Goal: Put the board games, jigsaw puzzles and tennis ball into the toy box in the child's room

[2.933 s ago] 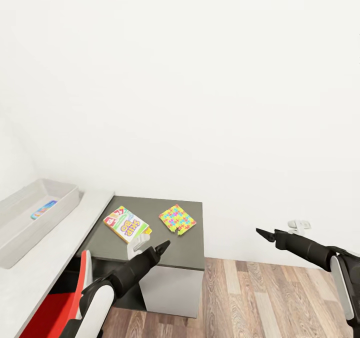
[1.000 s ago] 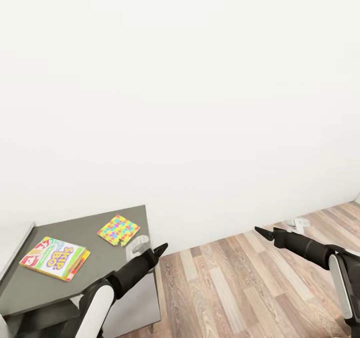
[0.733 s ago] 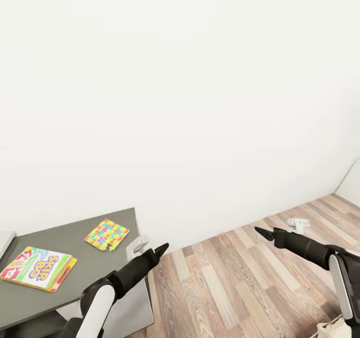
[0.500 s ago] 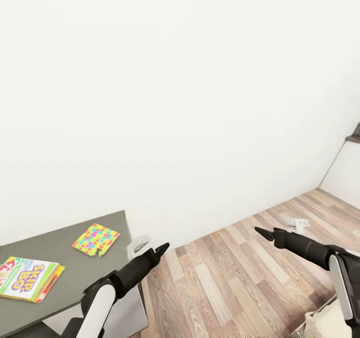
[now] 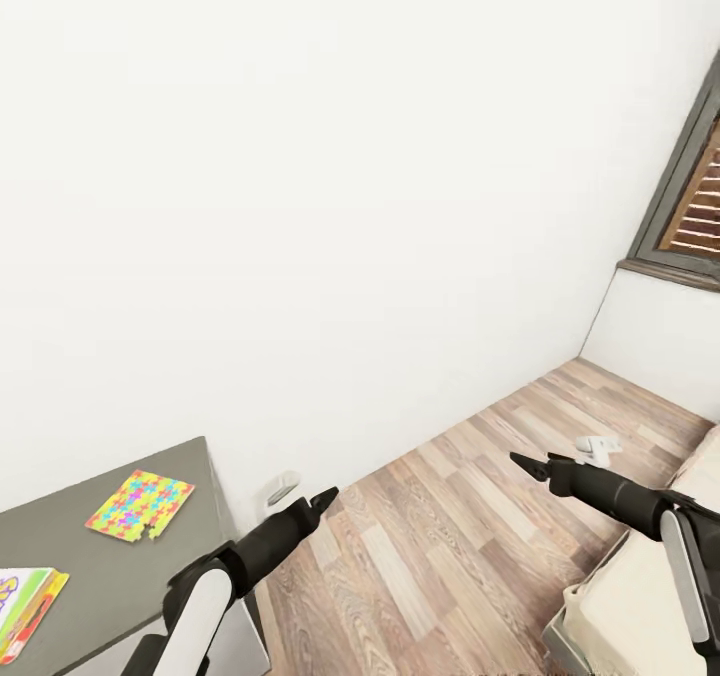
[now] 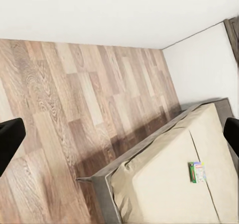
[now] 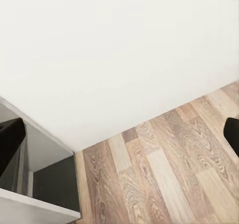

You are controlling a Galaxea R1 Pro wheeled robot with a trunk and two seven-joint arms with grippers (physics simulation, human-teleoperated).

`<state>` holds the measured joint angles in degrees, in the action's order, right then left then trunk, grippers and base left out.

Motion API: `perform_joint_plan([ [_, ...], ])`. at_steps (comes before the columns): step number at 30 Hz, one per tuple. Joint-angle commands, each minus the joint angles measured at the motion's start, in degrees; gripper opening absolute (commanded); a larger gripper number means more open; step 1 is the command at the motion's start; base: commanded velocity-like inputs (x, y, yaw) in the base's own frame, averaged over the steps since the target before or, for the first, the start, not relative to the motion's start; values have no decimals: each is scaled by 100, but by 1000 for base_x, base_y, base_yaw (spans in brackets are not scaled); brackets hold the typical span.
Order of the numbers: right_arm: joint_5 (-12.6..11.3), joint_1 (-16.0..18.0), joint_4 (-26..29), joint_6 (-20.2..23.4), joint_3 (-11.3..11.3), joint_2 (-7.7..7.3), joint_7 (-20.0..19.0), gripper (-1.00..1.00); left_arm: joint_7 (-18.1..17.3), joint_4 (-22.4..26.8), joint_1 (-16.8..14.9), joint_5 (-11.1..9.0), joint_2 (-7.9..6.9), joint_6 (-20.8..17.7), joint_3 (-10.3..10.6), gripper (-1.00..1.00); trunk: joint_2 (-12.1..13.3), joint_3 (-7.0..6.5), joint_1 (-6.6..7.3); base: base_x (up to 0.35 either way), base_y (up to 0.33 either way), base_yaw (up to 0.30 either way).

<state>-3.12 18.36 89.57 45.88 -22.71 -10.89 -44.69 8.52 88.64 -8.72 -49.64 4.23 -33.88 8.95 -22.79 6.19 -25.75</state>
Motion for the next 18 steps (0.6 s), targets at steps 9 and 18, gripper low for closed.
perform_joint_plan([
  [9,-31,-3,45,50,-2,4,-4,100,22,12,1,-75,-9,0,9,100,-13,-5,-4,0,0,-289],
  [18,-31,-7,58,51,-1,7,-4,100,19,12,2,-84,-10,2,10,100,-13,-22,-4,0,0,-289],
])
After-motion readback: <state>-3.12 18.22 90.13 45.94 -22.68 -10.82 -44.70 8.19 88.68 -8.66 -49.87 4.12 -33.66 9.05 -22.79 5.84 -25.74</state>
